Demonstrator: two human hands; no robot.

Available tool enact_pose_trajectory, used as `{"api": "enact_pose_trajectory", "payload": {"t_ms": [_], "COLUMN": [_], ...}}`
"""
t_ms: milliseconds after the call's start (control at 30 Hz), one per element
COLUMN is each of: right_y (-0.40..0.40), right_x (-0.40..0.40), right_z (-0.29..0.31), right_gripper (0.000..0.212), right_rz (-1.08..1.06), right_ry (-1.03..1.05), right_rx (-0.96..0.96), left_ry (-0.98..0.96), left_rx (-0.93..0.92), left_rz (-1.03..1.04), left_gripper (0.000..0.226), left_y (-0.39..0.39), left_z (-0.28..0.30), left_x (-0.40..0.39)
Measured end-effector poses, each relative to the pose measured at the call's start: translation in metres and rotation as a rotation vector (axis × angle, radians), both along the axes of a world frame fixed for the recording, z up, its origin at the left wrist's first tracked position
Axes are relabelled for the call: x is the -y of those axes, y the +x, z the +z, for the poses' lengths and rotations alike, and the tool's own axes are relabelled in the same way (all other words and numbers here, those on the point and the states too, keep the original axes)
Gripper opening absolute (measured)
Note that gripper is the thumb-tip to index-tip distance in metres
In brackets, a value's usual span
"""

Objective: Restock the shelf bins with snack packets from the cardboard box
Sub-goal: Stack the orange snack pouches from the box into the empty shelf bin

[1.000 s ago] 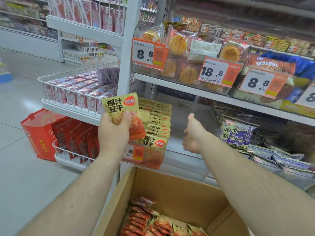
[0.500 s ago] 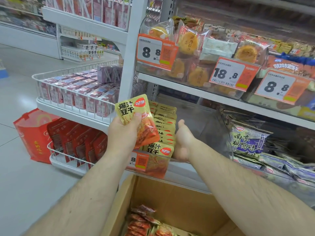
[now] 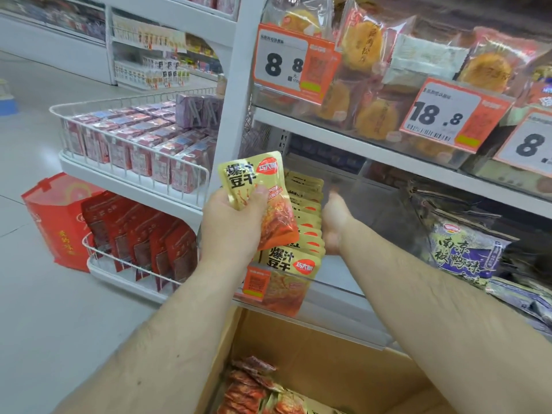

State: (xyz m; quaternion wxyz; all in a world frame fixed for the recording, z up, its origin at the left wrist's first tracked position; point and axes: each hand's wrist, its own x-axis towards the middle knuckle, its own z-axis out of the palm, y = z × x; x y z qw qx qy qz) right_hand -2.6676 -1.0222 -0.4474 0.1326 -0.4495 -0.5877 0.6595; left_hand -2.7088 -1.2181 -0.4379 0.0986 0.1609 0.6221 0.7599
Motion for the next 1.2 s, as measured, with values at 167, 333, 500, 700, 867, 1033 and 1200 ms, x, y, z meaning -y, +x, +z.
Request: {"api": "enact_pose_trajectory", "payload": {"t_ms": [167, 333, 500, 700, 867, 1033, 1200], "right_y": [-0.018, -0.022, -0.020, -0.013, 0.004, 0.012, 0.029], "right_x": [-0.068, -0.021, -0.024, -0.021, -0.004, 0.002, 0.042], "right_z": [-0.037, -0.006, -0.011, -0.013, -0.007, -0.021, 0.003], "right_gripper": [0.103, 0.101, 0.102, 0.095, 0.095, 0.117, 0.095], "right_rz": [-0.225, -0.033, -0.093, -0.102, -0.060, -0.078, -0.061], "right_ry": [-0.018, -0.072, -0.040, -0.043, -0.199, -0.273, -0.371], "right_rx": [-0.074, -0.146, -0.074, -0.096, -0.049, 0.043, -0.010], "left_ry": [-0.001, 0.015, 0.029, 0.052, 0.037, 0.049, 0.054], "left_rx": [0.023, 0.018, 0.042, 0.087, 0.087, 0.124, 0.115], "left_rz": [-0.025, -0.037, -0.057, -0.115, -0.152, -0.147, -0.179], "left_gripper": [0.028, 0.008, 0.007, 0.010, 0.010, 0.013, 0.010], "left_y": [-0.003, -0.004, -0.003, -0.003, -0.002, 0.000, 0.006], "left_z": [-0.001, -0.003, -0.003, 0.002, 0.006, 0.012, 0.018], "left_x": [-0.003, -0.004, -0.003, 0.001, 0.004, 0.008, 0.013]}}
